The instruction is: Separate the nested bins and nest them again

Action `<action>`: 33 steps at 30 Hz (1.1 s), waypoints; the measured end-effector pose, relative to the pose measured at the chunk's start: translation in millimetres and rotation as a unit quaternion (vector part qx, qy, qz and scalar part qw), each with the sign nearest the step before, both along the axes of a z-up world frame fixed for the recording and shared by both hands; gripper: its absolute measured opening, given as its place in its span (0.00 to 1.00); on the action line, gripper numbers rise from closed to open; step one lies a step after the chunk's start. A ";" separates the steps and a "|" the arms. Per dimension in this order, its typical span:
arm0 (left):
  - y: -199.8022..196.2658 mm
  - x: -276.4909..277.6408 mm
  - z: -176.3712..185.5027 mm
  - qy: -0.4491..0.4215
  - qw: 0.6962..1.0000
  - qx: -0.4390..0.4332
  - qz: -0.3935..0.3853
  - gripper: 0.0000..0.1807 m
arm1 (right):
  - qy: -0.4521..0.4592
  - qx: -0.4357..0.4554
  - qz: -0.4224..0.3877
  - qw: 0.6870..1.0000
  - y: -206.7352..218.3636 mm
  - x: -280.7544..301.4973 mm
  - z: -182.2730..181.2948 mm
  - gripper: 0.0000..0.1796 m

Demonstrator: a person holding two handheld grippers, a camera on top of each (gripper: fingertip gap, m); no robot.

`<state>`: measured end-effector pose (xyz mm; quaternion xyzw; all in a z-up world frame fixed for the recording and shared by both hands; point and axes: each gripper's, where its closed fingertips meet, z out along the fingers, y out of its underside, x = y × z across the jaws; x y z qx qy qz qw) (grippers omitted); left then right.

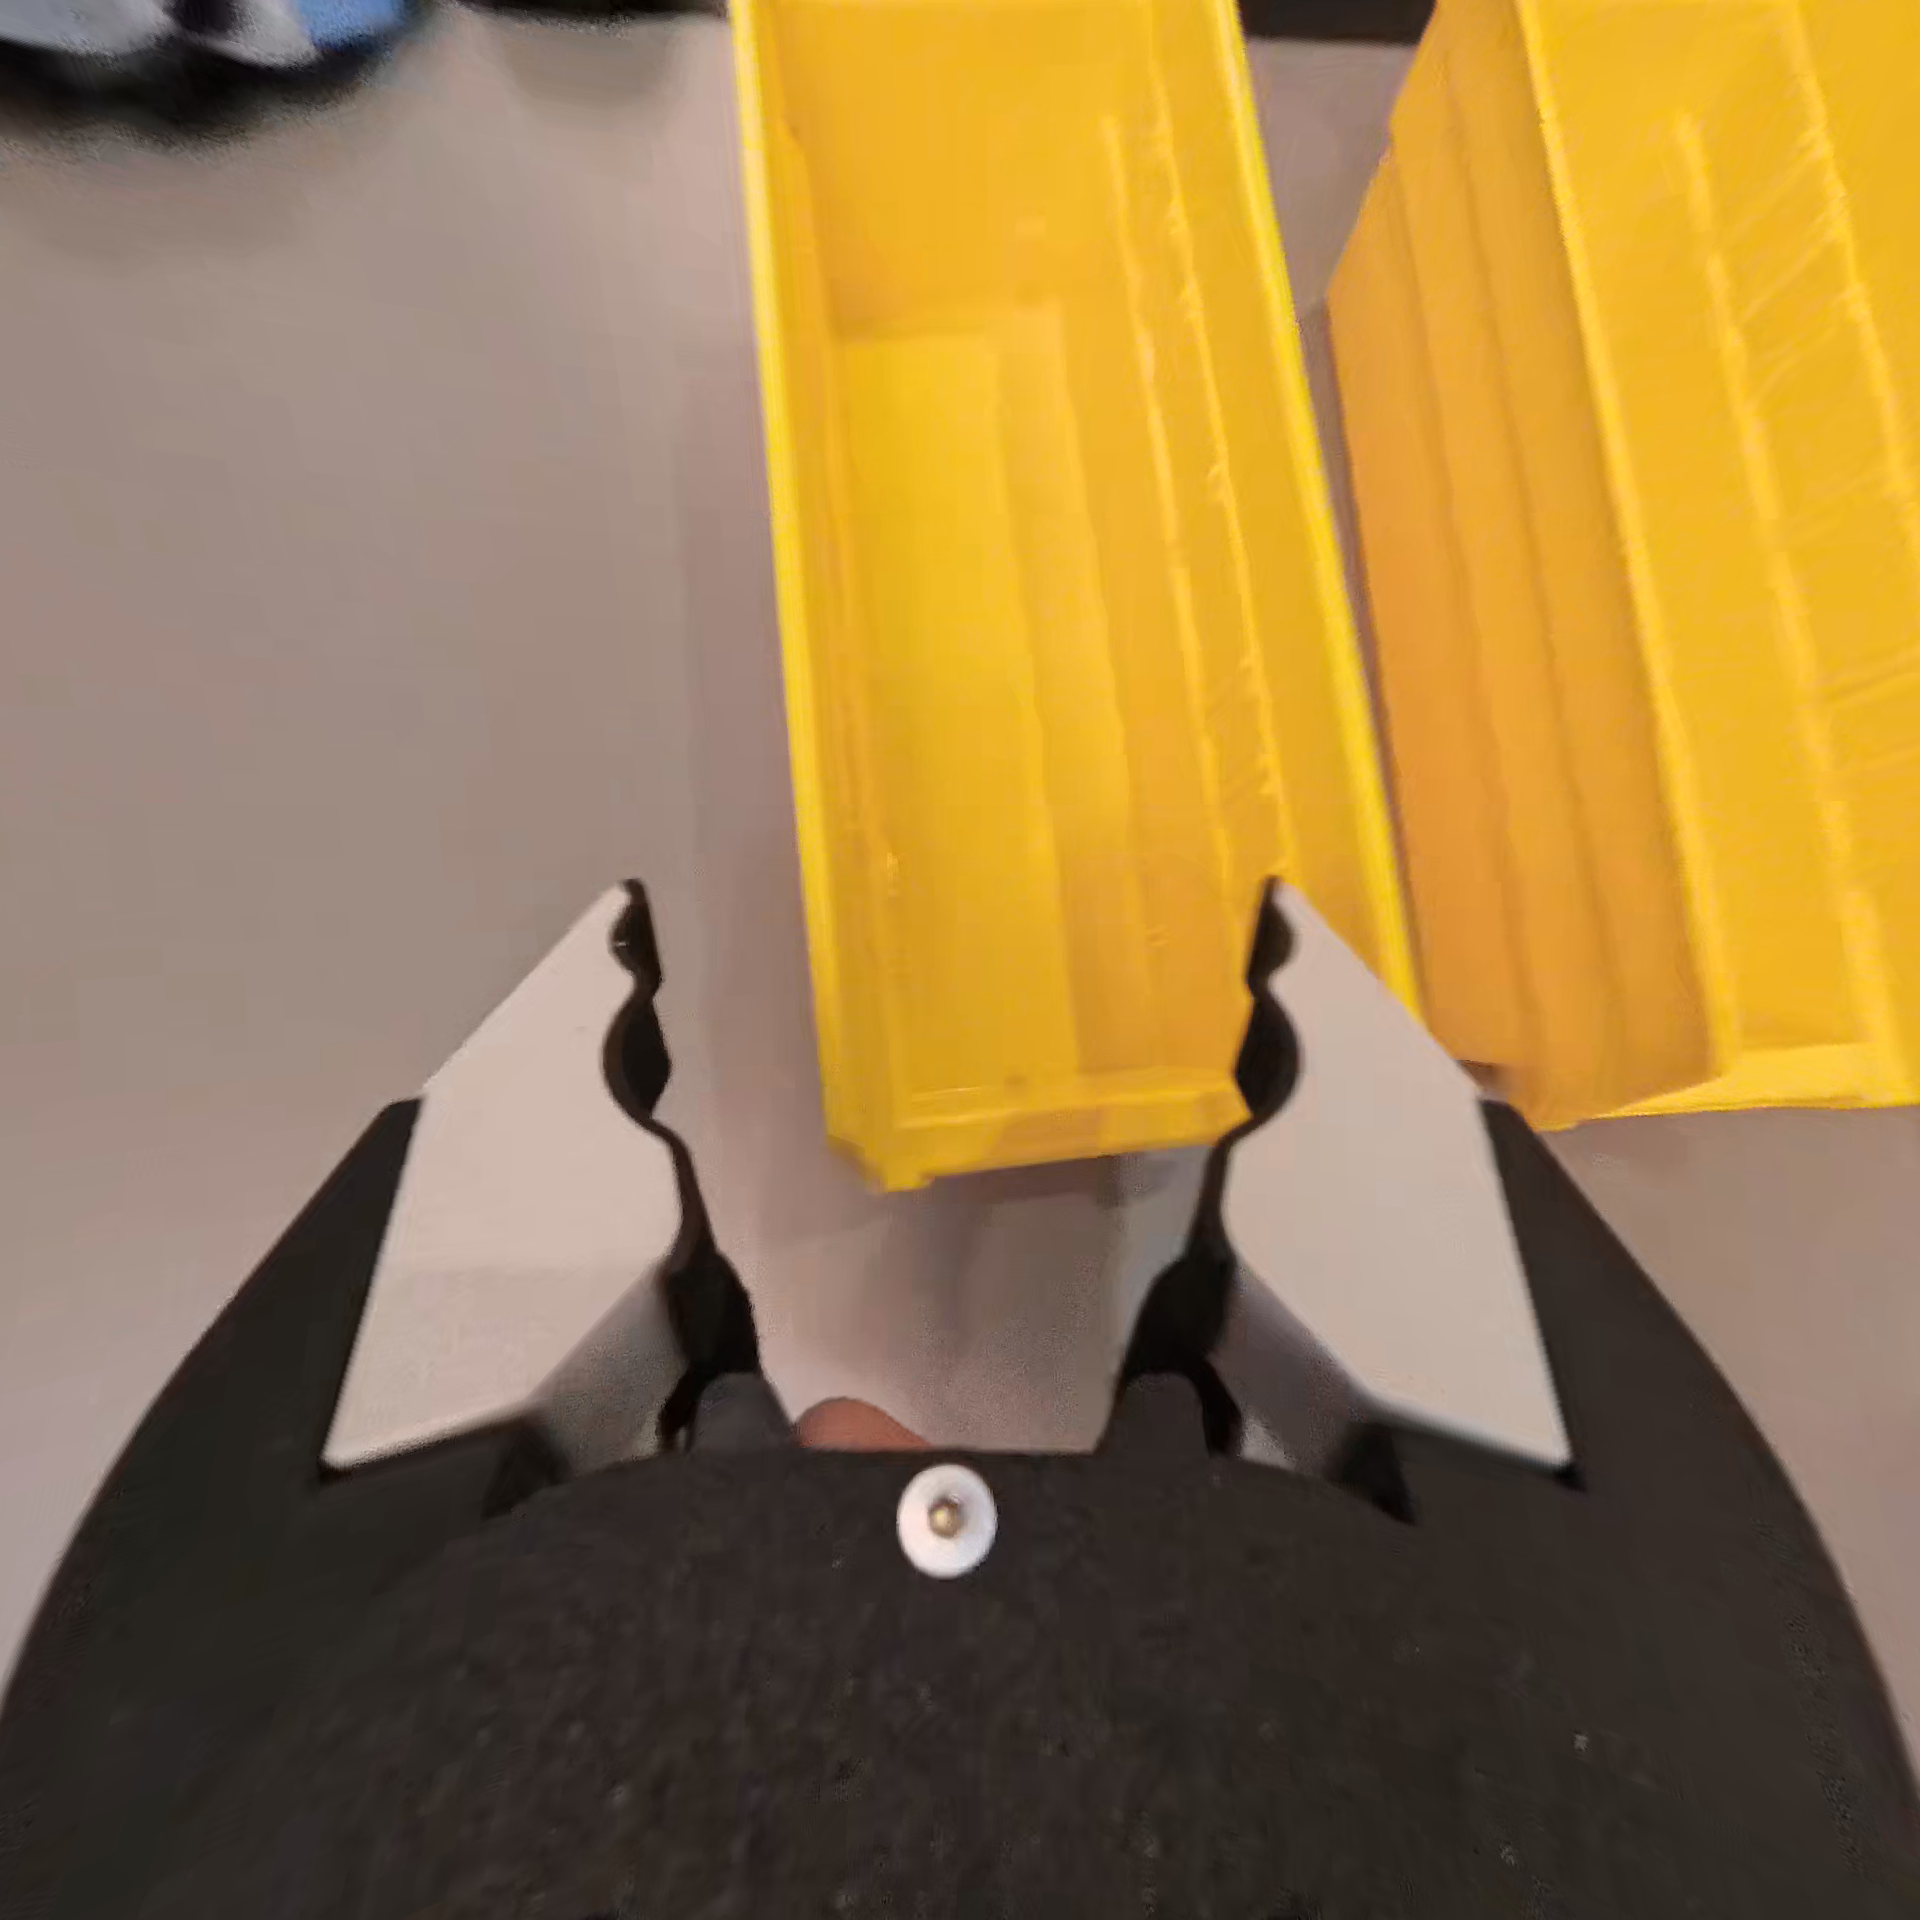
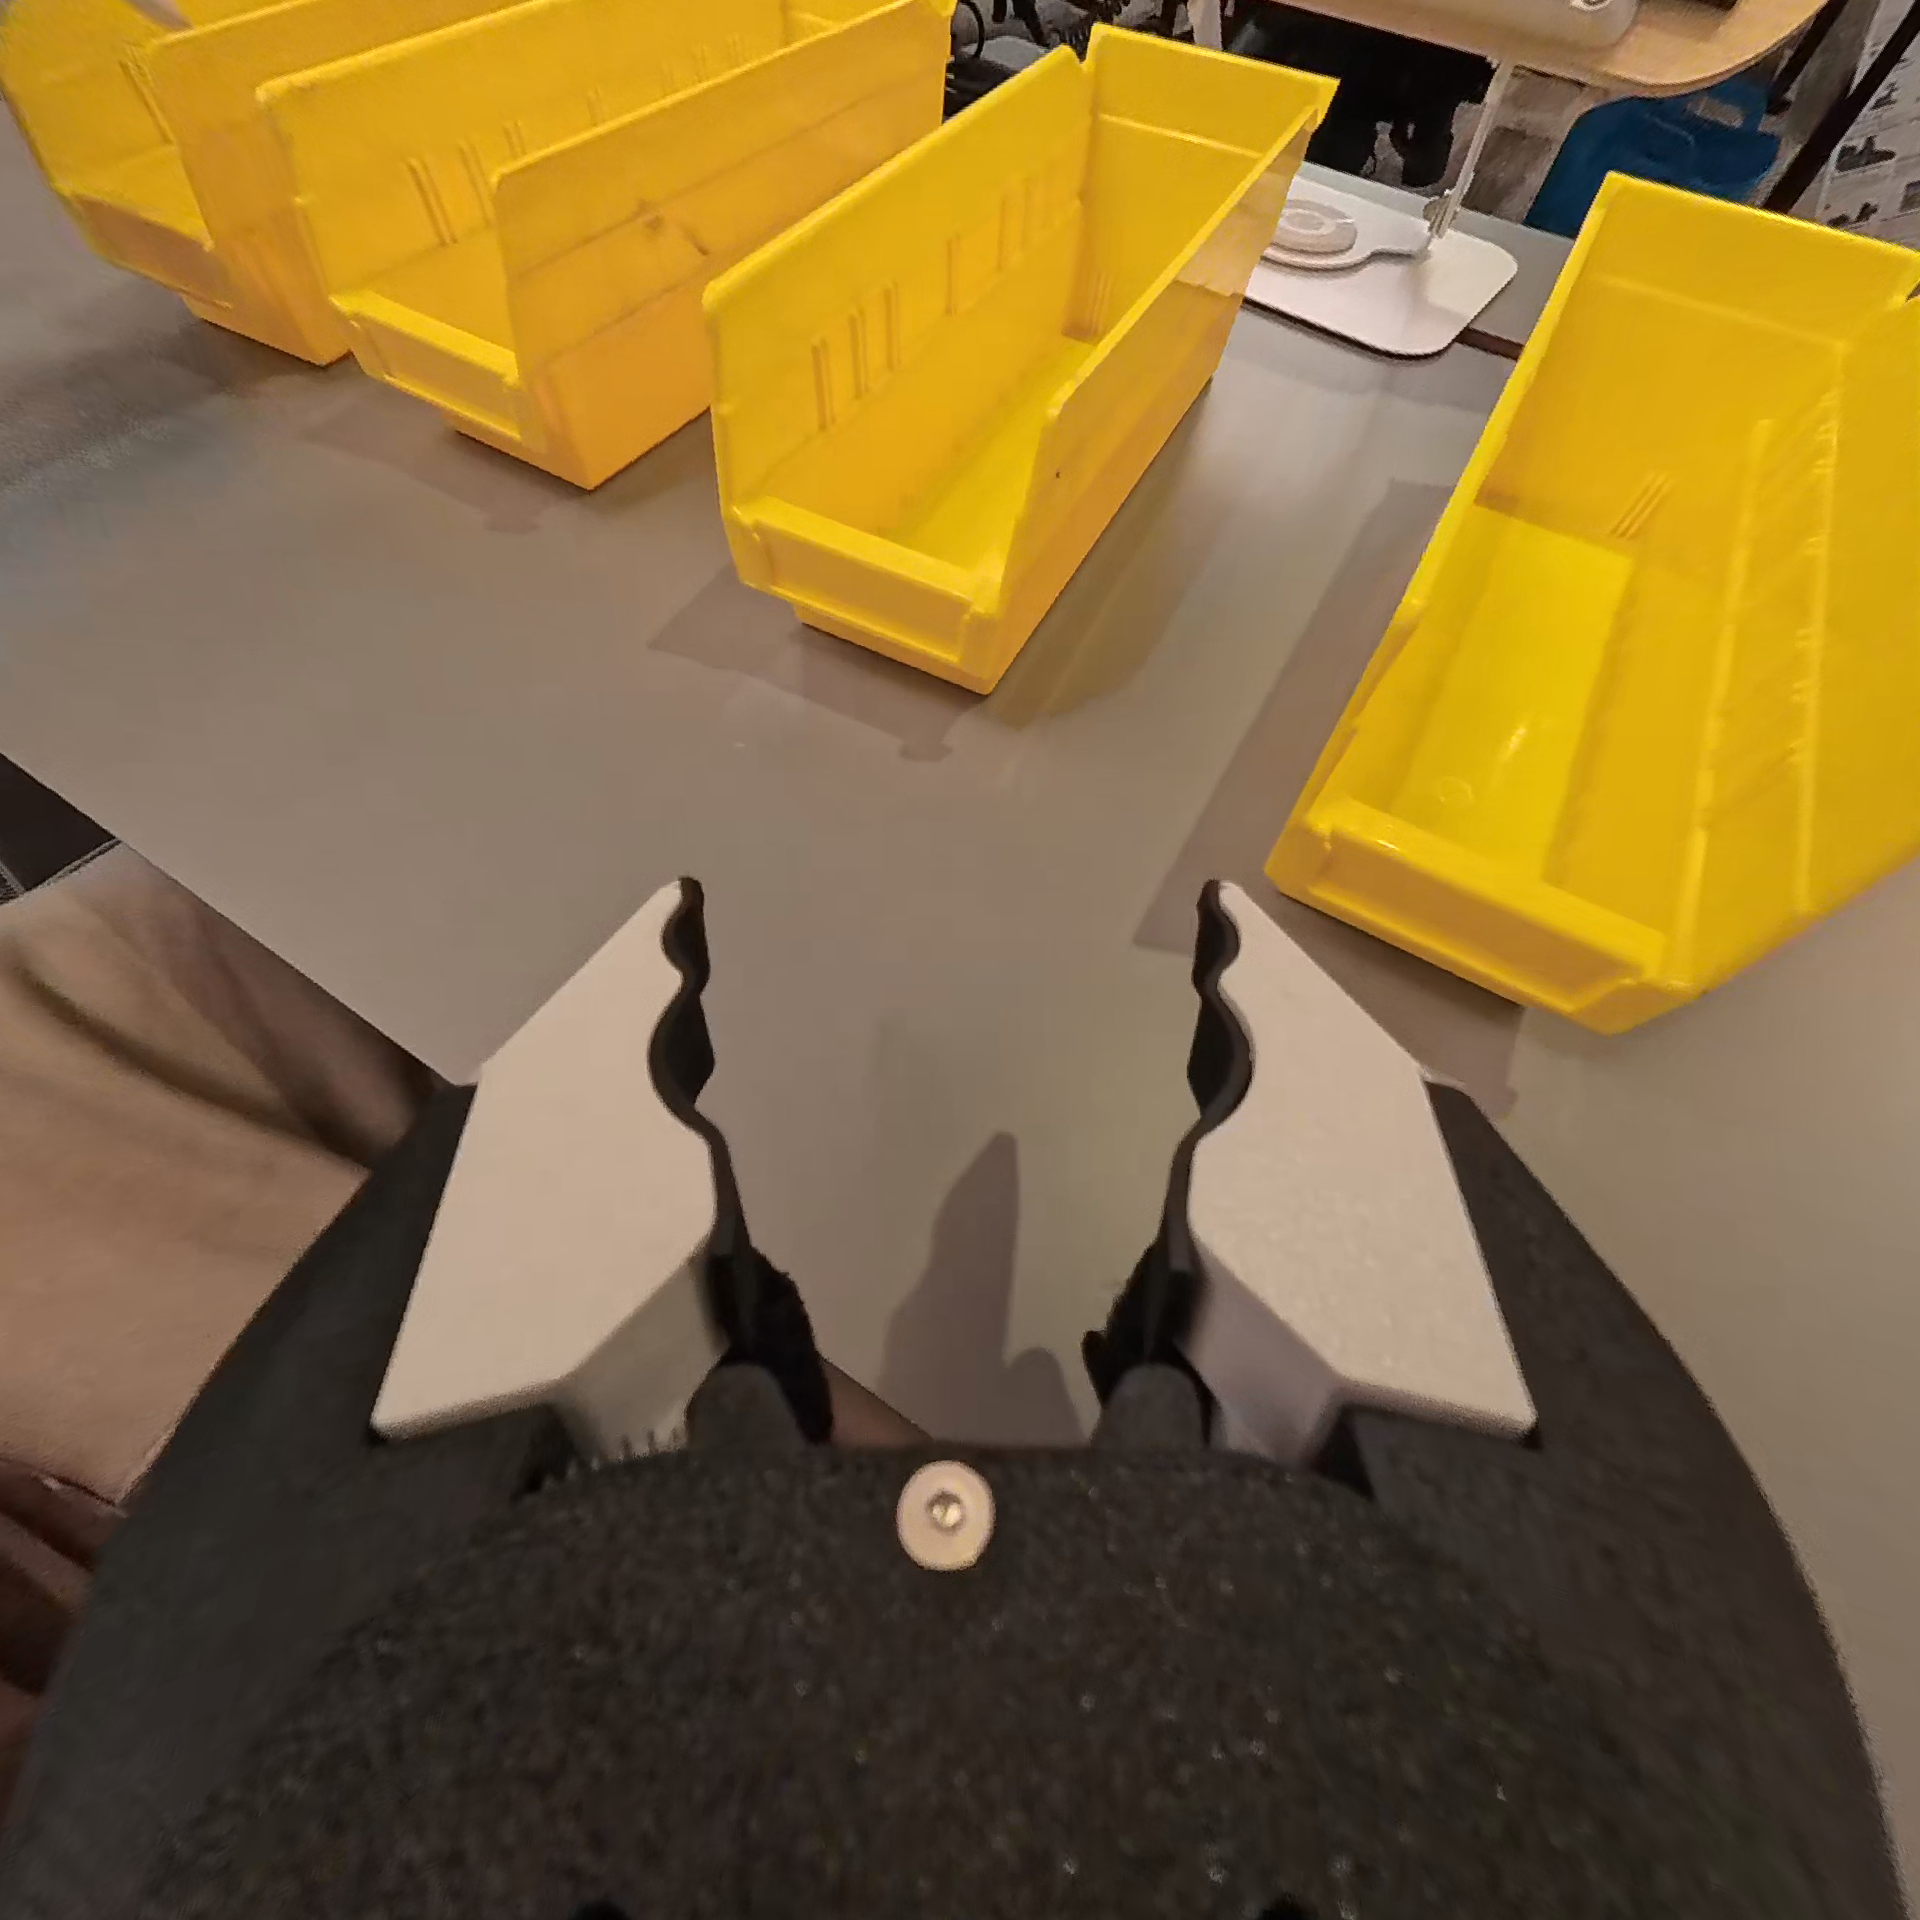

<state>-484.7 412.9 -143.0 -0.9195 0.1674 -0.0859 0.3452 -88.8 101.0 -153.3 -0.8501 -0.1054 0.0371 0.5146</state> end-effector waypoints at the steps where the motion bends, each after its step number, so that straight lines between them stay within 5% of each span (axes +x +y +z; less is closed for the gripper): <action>1: 5.3 11.0 6.1 -0.009 0.999 -0.032 -0.012 0.66 | 0.002 -0.001 0.000 1.000 -0.3 0.3 -0.2 0.52; 6: 50.5 51.6 25.1 0.043 0.992 -0.107 -0.049 0.79 | 0.019 -0.011 0.013 1.000 1.4 -7.6 -3.0 0.52; 11: 78.1 48.1 -18.9 0.136 0.967 -0.216 -0.007 0.83 | 0.009 -0.017 0.025 1.000 -1.7 -15.1 -4.8 0.52; 13: 69.4 46.3 -39.0 0.140 0.951 -0.275 -0.003 0.80 | 0.000 -0.020 0.025 0.999 -5.2 -14.6 -5.8 0.52; 15: 70.6 44.7 -35.6 0.138 0.948 -0.286 -0.006 0.64 | -0.008 -0.021 0.023 0.999 -9.4 -11.8 -6.1 0.52; 18: 64.8 41.9 -26.2 0.112 0.944 -0.309 -0.003 0.56 | -0.011 -0.022 0.016 1.000 -14.6 -4.8 -5.5 0.52; 26: 54.8 57.8 74.5 0.068 0.965 -0.252 -0.005 0.52 | 0.024 -0.011 0.004 1.000 -14.3 8.3 3.6 0.51; 33: -9.0 206.2 146.2 0.039 0.966 -0.227 -0.117 0.53 | 0.040 0.028 0.015 0.999 -13.6 3.1 24.4 0.51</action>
